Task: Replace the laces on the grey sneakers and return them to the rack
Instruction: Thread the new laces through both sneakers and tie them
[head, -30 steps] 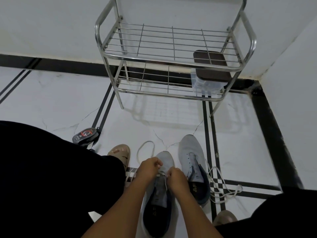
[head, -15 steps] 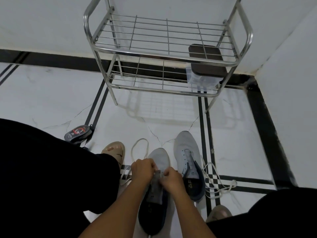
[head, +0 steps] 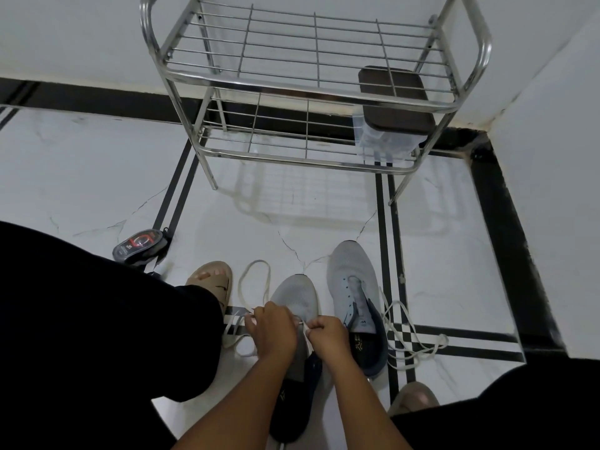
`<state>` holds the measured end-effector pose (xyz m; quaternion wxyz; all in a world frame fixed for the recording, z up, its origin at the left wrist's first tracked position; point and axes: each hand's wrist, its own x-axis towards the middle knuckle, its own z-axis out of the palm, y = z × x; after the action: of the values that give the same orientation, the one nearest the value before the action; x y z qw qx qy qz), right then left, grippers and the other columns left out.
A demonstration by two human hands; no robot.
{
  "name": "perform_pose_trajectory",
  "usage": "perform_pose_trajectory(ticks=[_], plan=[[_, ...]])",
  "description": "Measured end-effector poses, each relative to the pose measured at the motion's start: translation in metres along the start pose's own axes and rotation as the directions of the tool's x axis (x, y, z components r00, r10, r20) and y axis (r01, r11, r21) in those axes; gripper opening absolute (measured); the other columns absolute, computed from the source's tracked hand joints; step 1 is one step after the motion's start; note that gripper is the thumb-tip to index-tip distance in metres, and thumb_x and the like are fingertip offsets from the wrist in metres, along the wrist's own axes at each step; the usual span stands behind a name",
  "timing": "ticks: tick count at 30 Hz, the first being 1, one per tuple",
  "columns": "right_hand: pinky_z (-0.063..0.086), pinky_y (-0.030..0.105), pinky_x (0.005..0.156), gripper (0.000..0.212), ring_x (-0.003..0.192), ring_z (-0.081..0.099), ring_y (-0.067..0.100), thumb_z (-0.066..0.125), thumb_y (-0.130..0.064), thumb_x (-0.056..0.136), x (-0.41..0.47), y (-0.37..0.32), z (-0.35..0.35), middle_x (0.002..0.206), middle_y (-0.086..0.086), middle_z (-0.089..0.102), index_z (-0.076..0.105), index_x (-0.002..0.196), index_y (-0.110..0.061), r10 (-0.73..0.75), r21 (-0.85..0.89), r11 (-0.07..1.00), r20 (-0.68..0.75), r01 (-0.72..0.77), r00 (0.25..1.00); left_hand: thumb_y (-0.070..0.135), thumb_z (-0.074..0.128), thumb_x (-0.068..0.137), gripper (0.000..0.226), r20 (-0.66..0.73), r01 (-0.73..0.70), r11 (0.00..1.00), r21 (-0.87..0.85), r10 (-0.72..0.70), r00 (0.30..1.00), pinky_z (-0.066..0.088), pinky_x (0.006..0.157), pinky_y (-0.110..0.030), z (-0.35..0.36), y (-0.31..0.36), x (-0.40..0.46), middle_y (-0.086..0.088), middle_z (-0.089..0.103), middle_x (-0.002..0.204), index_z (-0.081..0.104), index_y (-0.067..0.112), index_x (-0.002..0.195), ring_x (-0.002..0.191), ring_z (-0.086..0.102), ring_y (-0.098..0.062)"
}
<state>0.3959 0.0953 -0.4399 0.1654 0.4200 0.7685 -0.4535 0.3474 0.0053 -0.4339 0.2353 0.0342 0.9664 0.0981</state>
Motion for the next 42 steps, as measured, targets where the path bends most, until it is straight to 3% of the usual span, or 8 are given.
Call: perform_pose_trajectory(ticks=[3, 7, 11, 18, 23, 31, 38, 42], plan=[[0.055, 0.033, 0.073, 0.014, 0.087, 0.068, 0.029, 0.06, -0.006, 0.081, 0.002, 0.001, 0.0, 0.092, 0.019, 0.071, 0.07, 0.085, 0.004, 0.005, 0.001, 1.0, 0.01, -0.005, 1.0, 0.029, 0.054, 0.092, 0.019, -0.006, 0.041, 0.997, -0.07, -0.042, 0.999, 0.026, 0.11, -0.041, 0.005, 0.001, -0.002, 0.003, 0.06, 0.107, 0.073, 0.03, 0.095, 0.113, 0.047, -0.02], [0.055, 0.031, 0.072, 0.014, 0.073, 0.062, 0.021, 0.06, -0.006, 0.083, 0.005, 0.004, -0.001, 0.089, 0.021, 0.07, 0.071, 0.082, 0.004, -0.011, -0.008, 1.0, 0.026, 0.012, 1.0, 0.031, 0.061, 0.089, 0.014, -0.009, 0.086, 0.98, -0.177, -0.089, 0.996, 0.034, 0.096, -0.036, 0.006, 0.001, 0.0, 0.004, 0.066, 0.098, 0.075, 0.029, 0.085, 0.106, 0.05, -0.021], [0.054, 0.031, 0.078, 0.013, 0.085, 0.067, 0.023, 0.061, -0.004, 0.085, 0.006, 0.007, -0.001, 0.089, 0.012, 0.073, 0.074, 0.085, -0.001, -0.016, 0.022, 1.0, 0.031, 0.015, 0.999, 0.03, 0.056, 0.091, 0.017, 0.002, -0.004, 0.991, -0.13, 0.004, 1.0, 0.032, 0.09, -0.034, 0.007, 0.0, 0.0, 0.008, 0.064, 0.103, 0.073, 0.033, 0.091, 0.106, 0.05, -0.018], [0.054, 0.029, 0.083, 0.014, 0.091, 0.067, 0.022, 0.061, -0.004, 0.085, 0.005, 0.008, 0.0, 0.091, 0.008, 0.073, 0.075, 0.087, -0.004, -0.018, 0.046, 0.999, 0.034, 0.016, 0.999, 0.017, 0.052, 0.096, 0.025, 0.051, -0.188, 0.975, -0.117, 0.195, 0.979, 0.05, 0.084, -0.029, 0.009, -0.01, -0.003, -0.001, 0.062, 0.11, 0.069, 0.027, 0.111, 0.101, 0.06, -0.019], [0.053, 0.025, 0.085, 0.016, 0.09, 0.065, 0.015, 0.062, -0.006, 0.087, 0.003, 0.01, 0.002, 0.094, 0.002, 0.073, 0.076, 0.093, -0.008, -0.015, 0.069, 0.998, 0.042, 0.012, 0.999, 0.023, 0.049, 0.096, 0.019, 0.015, -0.132, 0.984, -0.119, 0.135, 0.991, 0.049, 0.077, -0.032, 0.009, -0.009, -0.004, -0.002, 0.058, 0.108, 0.066, 0.019, 0.105, 0.096, 0.06, -0.02], [0.056, 0.039, 0.08, 0.005, 0.086, 0.065, 0.029, 0.058, -0.014, 0.088, 0.006, 0.006, 0.001, 0.089, 0.009, 0.069, 0.063, 0.086, -0.013, 0.006, 0.091, 0.996, -0.009, -0.006, 1.0, 0.022, 0.05, 0.092, 0.02, -0.028, -0.177, 0.984, 0.007, 0.177, 0.984, 0.034, 0.076, -0.03, 0.008, -0.004, -0.002, 0.006, 0.059, 0.102, 0.069, 0.029, 0.093, 0.097, 0.052, -0.018], [0.049, 0.037, 0.076, 0.005, 0.091, 0.058, 0.027, 0.049, -0.016, 0.091, 0.003, 0.002, 0.008, 0.098, 0.007, 0.06, 0.05, 0.087, -0.018, -0.211, -0.301, 0.936, -0.059, 0.184, 0.976, 0.033, 0.052, 0.09, 0.018, -0.061, -0.174, 0.984, -0.045, 0.171, 0.983, 0.032, 0.089, -0.028, 0.011, -0.011, -0.009, 0.01, 0.054, 0.114, 0.06, 0.034, 0.107, 0.108, 0.046, -0.013], [0.048, 0.038, 0.078, 0.013, 0.096, 0.057, 0.033, 0.053, -0.015, 0.089, -0.003, -0.008, 0.001, 0.104, 0.013, 0.055, 0.051, 0.099, -0.007, -0.191, -0.252, 0.958, -0.201, 0.138, 0.961, 0.048, 0.061, 0.083, 0.054, -0.132, -0.033, 0.996, -0.088, 0.021, 0.991, 0.037, 0.096, -0.033, 0.011, -0.022, -0.018, 0.004, 0.047, 0.127, 0.042, 0.024, 0.127, 0.121, 0.045, -0.018]])
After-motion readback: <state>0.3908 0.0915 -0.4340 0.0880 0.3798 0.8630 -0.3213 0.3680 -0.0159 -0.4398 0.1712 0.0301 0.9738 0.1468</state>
